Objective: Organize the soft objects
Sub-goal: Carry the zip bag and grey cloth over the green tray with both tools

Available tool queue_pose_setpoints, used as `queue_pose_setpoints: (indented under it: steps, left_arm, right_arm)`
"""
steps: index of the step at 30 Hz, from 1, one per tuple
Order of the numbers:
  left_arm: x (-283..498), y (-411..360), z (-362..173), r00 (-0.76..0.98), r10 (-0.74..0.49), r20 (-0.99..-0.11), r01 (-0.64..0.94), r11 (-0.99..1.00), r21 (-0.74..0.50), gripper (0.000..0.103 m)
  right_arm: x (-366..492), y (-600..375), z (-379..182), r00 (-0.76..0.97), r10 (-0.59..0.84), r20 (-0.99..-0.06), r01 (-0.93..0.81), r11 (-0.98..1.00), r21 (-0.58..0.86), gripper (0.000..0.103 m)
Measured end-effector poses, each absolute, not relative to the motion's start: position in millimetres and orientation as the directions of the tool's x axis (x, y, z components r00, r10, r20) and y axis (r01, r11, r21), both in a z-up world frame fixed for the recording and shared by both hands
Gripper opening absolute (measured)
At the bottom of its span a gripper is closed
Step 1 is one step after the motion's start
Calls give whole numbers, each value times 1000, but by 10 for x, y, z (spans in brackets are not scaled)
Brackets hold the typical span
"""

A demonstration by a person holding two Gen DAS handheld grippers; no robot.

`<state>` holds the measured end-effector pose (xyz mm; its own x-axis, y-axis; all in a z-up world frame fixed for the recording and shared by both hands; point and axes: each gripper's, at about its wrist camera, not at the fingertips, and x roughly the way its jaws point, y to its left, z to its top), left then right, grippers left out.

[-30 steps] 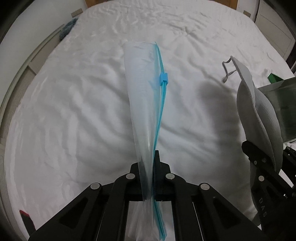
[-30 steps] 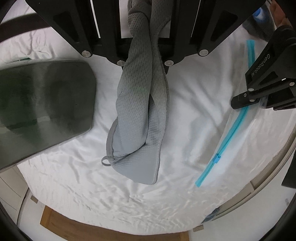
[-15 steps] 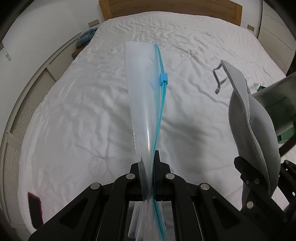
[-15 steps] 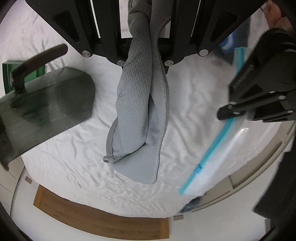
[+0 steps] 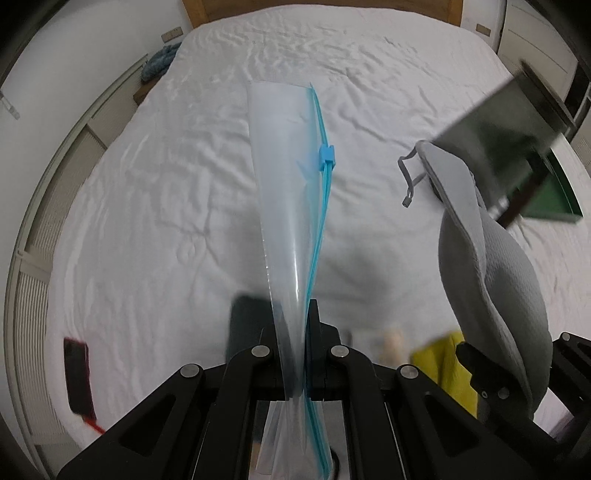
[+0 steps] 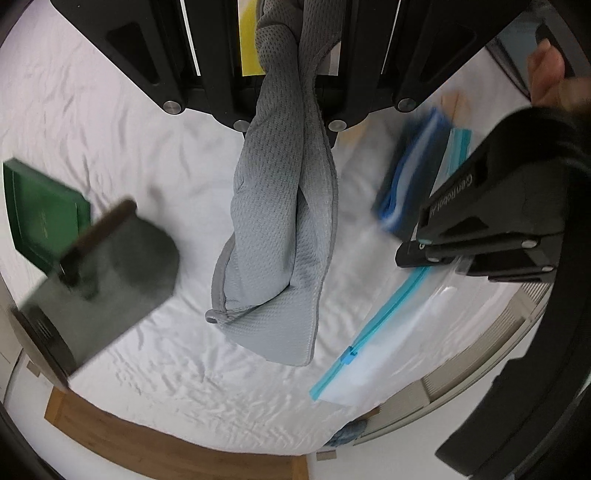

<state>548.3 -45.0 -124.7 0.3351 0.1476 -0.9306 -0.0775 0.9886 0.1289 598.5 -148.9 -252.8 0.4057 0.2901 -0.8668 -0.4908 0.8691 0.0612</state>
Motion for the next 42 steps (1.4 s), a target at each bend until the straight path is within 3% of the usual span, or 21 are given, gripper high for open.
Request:
queue_pose_setpoints:
  steps: [14, 26, 36, 42]
  left_arm:
    - [4881, -1269, -1330, 204, 70, -977, 3, 997, 72, 2]
    - [4682, -2515, -1434, 94, -40, -995, 167, 986, -24, 2]
    - [4930, -3552, -1382, 88, -138, -986, 251, 961, -112, 2]
    - [5425, -4020, -1167, 193, -155, -969, 263, 960, -101, 2]
  right_arm:
    - [5049, -2508, -2260, 292, 228, -929, -505, 862, 53, 9]
    - [4605, -3731, -2018, 265, 119, -957, -378, 926, 10, 9]
    - [4712, -4716, -1738, 291, 15, -956, -231, 971, -56, 9]
    - [5049, -5115, -1357, 394, -17, -919, -179, 979, -95, 9]
